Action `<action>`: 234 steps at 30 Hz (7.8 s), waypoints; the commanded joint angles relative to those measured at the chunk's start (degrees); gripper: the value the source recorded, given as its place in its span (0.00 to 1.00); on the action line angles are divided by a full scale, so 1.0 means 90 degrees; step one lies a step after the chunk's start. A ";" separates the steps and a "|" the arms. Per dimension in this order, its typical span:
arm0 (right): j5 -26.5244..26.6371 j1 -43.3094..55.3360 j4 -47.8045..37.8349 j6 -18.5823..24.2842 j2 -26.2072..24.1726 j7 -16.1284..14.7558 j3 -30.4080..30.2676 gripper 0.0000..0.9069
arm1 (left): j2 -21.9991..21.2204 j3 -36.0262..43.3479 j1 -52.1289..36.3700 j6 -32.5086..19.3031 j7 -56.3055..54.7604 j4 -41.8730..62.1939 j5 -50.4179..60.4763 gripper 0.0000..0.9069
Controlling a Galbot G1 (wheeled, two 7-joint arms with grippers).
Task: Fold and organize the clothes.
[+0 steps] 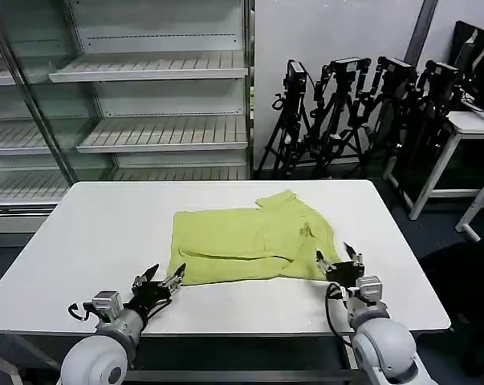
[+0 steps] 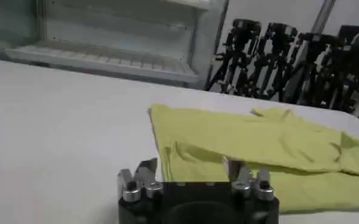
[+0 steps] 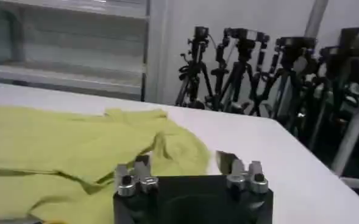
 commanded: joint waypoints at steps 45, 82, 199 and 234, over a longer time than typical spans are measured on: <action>0.0845 -0.0526 0.0265 -0.0265 0.0172 0.0144 0.0117 0.00 | -0.0153 0.0363 0.0117 0.0163 -0.0102 0.0344 0.0574 0.02; -0.0226 -0.3413 0.2131 0.0022 0.0216 -0.0186 0.0305 0.03 | -0.0115 -0.0448 0.2332 0.0033 -0.0120 -0.1121 0.1553 0.02; 0.2689 0.4488 -0.3987 -0.0434 0.1143 0.1686 -0.2146 0.00 | 0.0552 0.2099 -0.3525 0.0255 -0.1049 0.3130 -0.1352 0.03; 0.2502 0.2683 -0.0829 -0.0113 0.0027 0.1180 -0.1421 0.00 | 0.1218 0.1052 -0.2364 0.0248 -0.0608 0.1047 -0.0984 0.04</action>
